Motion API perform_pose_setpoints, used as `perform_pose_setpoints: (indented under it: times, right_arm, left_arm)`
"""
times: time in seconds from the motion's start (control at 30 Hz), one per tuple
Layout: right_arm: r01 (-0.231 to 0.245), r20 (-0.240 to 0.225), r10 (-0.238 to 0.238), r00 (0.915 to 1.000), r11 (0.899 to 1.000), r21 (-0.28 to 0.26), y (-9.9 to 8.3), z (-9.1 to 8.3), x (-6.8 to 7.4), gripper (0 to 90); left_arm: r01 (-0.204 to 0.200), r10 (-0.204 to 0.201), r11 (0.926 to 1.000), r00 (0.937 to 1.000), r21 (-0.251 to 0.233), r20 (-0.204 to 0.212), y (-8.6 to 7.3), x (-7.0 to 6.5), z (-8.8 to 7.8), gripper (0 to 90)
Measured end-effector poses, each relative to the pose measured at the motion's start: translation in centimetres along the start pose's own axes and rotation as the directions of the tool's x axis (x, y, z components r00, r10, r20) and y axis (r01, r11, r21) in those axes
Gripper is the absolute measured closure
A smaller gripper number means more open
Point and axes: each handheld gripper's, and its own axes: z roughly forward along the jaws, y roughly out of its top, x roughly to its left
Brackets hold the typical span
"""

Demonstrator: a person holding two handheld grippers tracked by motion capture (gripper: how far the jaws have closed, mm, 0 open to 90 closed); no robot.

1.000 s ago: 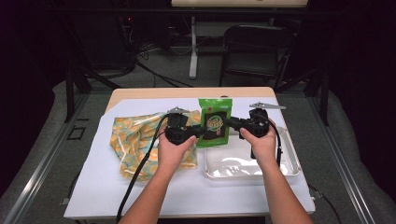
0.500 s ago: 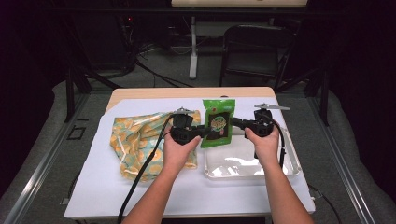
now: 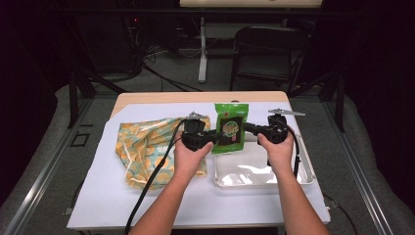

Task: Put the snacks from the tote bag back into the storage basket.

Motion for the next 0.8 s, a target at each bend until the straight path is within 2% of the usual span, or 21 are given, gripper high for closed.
perform_pose_setpoints:
  times: [0.3, 0.8]
  right_arm:
    - [0.001, 0.020, -0.001, 0.9998, 1.000, 0.010, -0.2, 0.2, -0.3, 88.3]
    - [0.004, 0.052, -0.004, 0.9987, 1.000, 0.013, -0.3, 0.3, -0.8, 88.4]
  left_arm:
    - [0.000, 0.000, 1.0000, 0.9998, 0.003, -0.018, 0.0, 0.3, 0.7, 69.5]
    - [0.004, -0.003, 1.0000, 0.9998, 0.007, -0.021, -0.2, 0.5, 1.6, 69.4]
